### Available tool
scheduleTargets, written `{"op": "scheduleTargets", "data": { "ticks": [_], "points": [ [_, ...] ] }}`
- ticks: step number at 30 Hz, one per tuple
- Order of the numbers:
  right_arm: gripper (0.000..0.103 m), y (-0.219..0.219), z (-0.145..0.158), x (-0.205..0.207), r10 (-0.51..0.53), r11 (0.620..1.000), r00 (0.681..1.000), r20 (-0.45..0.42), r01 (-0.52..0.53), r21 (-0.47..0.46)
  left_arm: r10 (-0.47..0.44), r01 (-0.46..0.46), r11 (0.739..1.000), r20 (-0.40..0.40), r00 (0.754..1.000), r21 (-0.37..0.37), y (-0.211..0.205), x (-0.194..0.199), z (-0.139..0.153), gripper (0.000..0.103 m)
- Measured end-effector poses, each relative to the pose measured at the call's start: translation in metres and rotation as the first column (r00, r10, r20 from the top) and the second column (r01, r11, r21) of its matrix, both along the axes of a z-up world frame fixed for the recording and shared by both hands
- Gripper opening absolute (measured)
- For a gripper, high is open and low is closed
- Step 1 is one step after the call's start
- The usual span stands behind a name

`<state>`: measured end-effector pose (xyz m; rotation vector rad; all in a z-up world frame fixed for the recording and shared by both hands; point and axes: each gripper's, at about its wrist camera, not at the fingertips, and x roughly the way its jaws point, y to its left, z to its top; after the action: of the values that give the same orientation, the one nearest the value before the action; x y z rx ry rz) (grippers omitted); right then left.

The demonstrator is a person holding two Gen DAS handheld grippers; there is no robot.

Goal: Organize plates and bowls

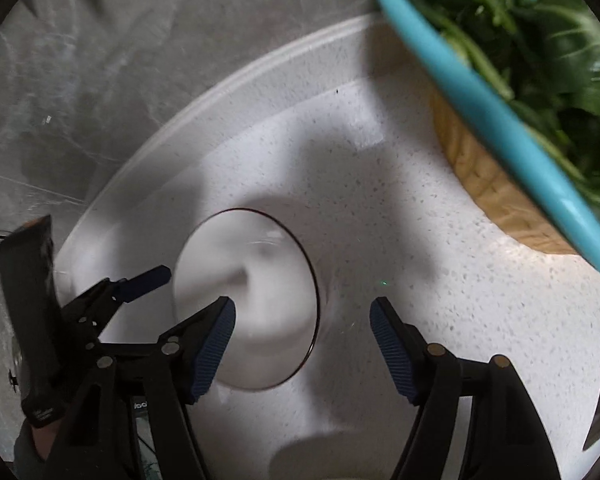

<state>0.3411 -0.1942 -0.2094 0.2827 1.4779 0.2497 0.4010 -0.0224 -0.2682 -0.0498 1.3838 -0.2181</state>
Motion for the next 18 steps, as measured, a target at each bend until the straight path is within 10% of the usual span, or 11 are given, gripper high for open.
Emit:
{"op": "scheduleTargets", "data": {
  "ticks": [6, 10, 14, 18],
  "points": [
    [0.056, 0.008, -0.017, 0.001, 0.034, 0.999, 0.999, -0.02, -0.034, -0.025, 0.0, 0.0, 1.0, -0.008, 1.0, 0.009, -0.003, 0.004, -0.009, 0.036],
    [0.047, 0.007, -0.028, 0.001, 0.045, 0.998, 0.998, -0.043, -0.046, -0.031, -0.015, 0.015, 1.0, 0.0, 1.0, 0.001, -0.012, 0.003, -0.01, 0.022],
    [0.016, 0.007, -0.03, -0.003, 0.071, 0.996, 0.997, -0.042, -0.073, -0.05, -0.04, 0.04, 0.999, 0.01, 0.999, 0.013, -0.024, 0.003, -0.008, 0.011],
    [0.014, 0.005, -0.031, -0.006, 0.078, 0.995, 0.997, -0.027, -0.079, -0.06, -0.036, 0.036, 0.999, 0.012, 0.999, 0.006, -0.027, 0.003, -0.009, 0.01]
  ]
}}
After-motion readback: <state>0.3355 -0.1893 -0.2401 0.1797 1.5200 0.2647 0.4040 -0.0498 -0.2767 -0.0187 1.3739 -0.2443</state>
